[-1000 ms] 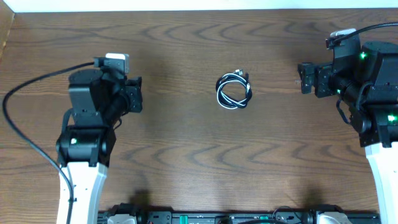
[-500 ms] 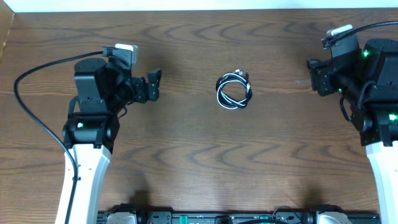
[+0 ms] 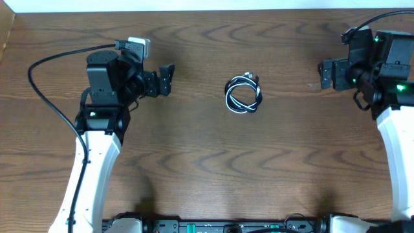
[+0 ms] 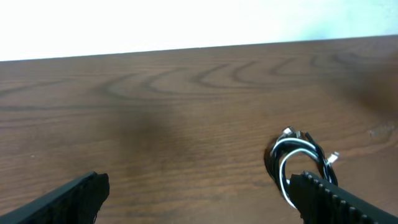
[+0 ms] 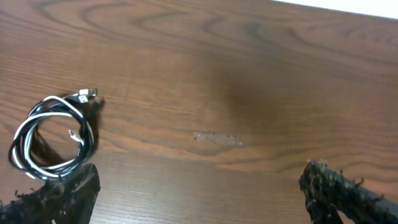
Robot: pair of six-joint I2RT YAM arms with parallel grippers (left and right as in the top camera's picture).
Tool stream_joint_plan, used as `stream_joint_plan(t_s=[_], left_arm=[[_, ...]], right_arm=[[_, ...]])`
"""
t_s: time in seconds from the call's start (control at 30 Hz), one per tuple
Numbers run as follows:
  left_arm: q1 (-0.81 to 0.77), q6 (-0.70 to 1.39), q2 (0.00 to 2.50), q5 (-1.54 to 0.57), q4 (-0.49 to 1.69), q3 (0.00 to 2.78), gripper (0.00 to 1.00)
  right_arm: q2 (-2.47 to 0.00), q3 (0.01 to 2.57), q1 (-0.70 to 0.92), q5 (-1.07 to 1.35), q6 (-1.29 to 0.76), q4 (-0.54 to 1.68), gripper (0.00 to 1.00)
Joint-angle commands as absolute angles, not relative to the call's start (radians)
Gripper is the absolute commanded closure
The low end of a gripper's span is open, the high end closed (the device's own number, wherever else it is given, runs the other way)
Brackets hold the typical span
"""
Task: Untangle cables
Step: 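Raise both arms and move the left gripper toward the cable bundle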
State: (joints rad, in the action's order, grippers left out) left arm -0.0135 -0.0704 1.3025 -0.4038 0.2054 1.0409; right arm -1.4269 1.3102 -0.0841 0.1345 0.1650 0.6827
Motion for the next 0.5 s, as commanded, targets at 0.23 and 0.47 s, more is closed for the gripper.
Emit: stream_joint_plan(t_s=[0.23, 0.47], left_arm=[[-0.021, 0.148, 1.380, -0.419, 0.192, 1.060, 0.02], [-0.094, 0.026, 1.494, -0.542, 0.184, 1.058, 0.02]], right_arm=[[-1.441, 1.329, -0.087, 0.130, 0.108, 0.620, 0.01], [-1.460, 1.329, -0.088, 0.109, 0.028, 0.637, 0.01]])
